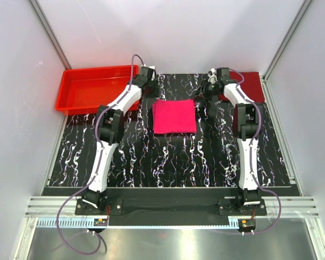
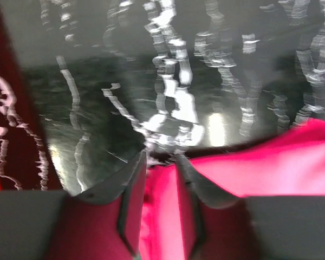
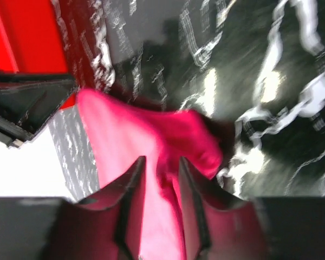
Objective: Fold and stack the t-shirts
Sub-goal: Fold the tshirt, then neatly place the folded tshirt to the corner
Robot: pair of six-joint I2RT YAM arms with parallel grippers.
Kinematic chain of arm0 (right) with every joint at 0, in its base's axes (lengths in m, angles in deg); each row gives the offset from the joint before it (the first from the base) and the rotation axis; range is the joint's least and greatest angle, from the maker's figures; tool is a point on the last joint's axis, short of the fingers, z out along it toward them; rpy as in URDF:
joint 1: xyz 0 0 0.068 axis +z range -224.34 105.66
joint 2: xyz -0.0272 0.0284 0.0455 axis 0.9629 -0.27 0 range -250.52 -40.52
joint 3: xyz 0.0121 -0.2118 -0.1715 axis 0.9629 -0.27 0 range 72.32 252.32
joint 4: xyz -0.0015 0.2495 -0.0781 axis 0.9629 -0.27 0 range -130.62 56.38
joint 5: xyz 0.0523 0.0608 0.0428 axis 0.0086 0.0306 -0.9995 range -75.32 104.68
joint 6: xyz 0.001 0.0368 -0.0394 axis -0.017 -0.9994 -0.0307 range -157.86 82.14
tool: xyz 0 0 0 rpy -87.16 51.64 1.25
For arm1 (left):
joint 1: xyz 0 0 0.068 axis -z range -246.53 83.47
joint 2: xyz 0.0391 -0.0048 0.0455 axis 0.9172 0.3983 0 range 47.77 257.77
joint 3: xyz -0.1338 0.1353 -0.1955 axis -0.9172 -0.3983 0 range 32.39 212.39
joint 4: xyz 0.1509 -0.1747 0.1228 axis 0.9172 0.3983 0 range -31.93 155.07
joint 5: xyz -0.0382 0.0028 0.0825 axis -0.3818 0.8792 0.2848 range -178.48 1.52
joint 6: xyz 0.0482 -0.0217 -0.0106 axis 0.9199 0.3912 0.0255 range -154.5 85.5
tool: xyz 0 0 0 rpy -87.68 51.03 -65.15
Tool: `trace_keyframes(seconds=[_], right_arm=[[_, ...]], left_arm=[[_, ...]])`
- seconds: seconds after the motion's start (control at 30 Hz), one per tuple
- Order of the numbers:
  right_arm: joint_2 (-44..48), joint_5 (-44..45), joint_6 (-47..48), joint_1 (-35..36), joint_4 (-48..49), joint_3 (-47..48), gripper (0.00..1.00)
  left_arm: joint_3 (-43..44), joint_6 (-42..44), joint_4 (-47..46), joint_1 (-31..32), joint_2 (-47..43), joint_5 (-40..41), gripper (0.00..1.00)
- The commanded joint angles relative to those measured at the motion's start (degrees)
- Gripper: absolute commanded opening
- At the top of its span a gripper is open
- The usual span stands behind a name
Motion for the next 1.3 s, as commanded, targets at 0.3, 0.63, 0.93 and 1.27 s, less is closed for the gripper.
trace_keyframes(seconds=[0.3, 0.63, 0.93, 1.27], right_arm=[[-1.2, 2.7, 5.0, -0.7, -7.6, 12.6, 0.99], [6.6, 1.2, 11.2, -0.6, -2.2, -3.3, 1.00], [3.3, -1.9, 15.8, -0.2, -4.2, -2.1, 0.95], [-2.4, -5.0, 17.5, 2.2, -4.6, 0.5, 0.82]], left_arm=[[-6.6, 5.4, 1.1, -1.1, -16.3, 8.4, 0.59], [-25.4, 1.9, -2.2, 0.5, -29.2, -3.6, 0.55], [-32.4, -1.4, 0.1, 5.3, -42.7, -5.8, 0.54], [-38.7, -2.4, 2.8, 5.5, -54.5, -4.2, 0.54]])
